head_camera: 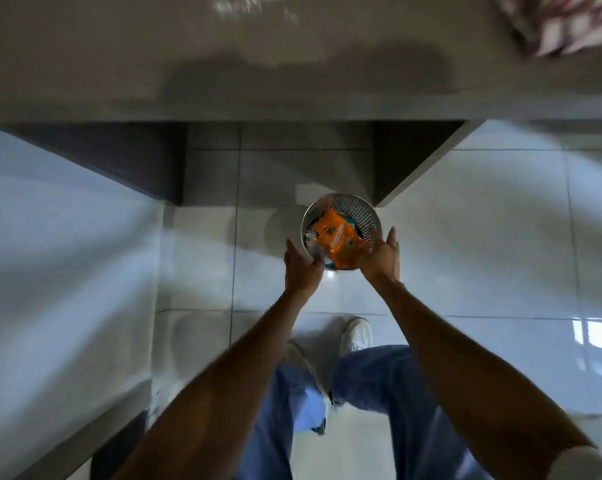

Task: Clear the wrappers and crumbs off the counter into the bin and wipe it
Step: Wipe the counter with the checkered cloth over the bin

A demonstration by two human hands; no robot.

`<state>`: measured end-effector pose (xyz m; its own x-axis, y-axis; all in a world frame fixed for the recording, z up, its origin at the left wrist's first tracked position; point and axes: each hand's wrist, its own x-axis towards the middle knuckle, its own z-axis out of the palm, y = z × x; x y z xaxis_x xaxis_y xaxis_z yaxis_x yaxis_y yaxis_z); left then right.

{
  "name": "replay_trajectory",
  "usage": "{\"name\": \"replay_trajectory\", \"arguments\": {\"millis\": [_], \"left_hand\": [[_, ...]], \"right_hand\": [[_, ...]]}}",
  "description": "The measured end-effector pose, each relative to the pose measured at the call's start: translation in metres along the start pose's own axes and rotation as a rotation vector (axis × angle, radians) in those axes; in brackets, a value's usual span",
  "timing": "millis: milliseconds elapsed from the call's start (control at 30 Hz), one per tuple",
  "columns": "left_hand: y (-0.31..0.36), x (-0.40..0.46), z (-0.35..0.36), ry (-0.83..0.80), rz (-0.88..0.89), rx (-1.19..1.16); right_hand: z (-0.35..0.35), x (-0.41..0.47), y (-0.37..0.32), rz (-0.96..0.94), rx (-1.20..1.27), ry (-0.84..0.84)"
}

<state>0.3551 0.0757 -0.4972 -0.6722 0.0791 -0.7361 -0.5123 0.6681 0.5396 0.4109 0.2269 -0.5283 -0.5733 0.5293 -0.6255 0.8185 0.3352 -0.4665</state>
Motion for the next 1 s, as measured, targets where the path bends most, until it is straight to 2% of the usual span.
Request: {"name": "replay_trajectory", "arguments": {"millis": [67, 100, 133, 200, 267, 333, 500, 567, 633, 700, 800, 867, 1000], "left_hand": [[-0.005, 0.043, 0.020, -0.039, -0.216, -0.261], [-0.007, 0.058, 0.028, -0.078, -0.271, -0.354], [-0.008, 0.067, 0.033, -0.104, -0.270, -0.395], [-0.004, 0.067, 0.033, -0.068, -0.217, -0.393], [0.011, 0.039, 0.018, -0.020, -0.206, -0.384], [0.030, -0.006, -0.009, -0.029, -0.229, -0.405], [0.078, -0.125, -0.093, -0.095, -0.322, -0.555], [0.093, -0.160, -0.124, -0.099, -0.343, -0.607], [0.099, -0.182, -0.143, -0.096, -0.349, -0.656], [0.110, -0.195, -0.161, -0.101, -0.349, -0.714], [0.116, -0.200, -0.179, -0.097, -0.321, -0.726], [0.117, -0.197, -0.191, -0.107, -0.306, -0.746], [0.102, -0.178, -0.230, -0.110, -0.397, -0.815]], "right_hand": [[0.021, 0.028, 0.008, 0.017, 0.167, 0.039], [0.027, 0.035, 0.009, -0.006, 0.192, 0.069], [0.029, 0.034, 0.009, -0.051, 0.130, 0.100], [0.025, 0.019, 0.007, -0.214, -0.198, 0.200], [0.003, -0.020, -0.011, -0.389, -0.371, 0.247], [-0.026, -0.069, -0.035, -0.571, -0.400, 0.289], [-0.124, -0.178, -0.127, -1.094, -0.293, 0.473], [-0.172, -0.195, -0.169, -1.175, -0.229, 0.561], [-0.216, -0.188, -0.204, -1.050, -0.223, 0.674], [-0.258, -0.166, -0.233, -0.739, -0.270, 0.733], [-0.288, -0.129, -0.257, -0.319, -0.356, 0.591], [-0.283, -0.116, -0.268, -0.253, -0.361, 0.548], [-0.224, -0.128, -0.325, -0.315, -0.411, 0.441]]}}
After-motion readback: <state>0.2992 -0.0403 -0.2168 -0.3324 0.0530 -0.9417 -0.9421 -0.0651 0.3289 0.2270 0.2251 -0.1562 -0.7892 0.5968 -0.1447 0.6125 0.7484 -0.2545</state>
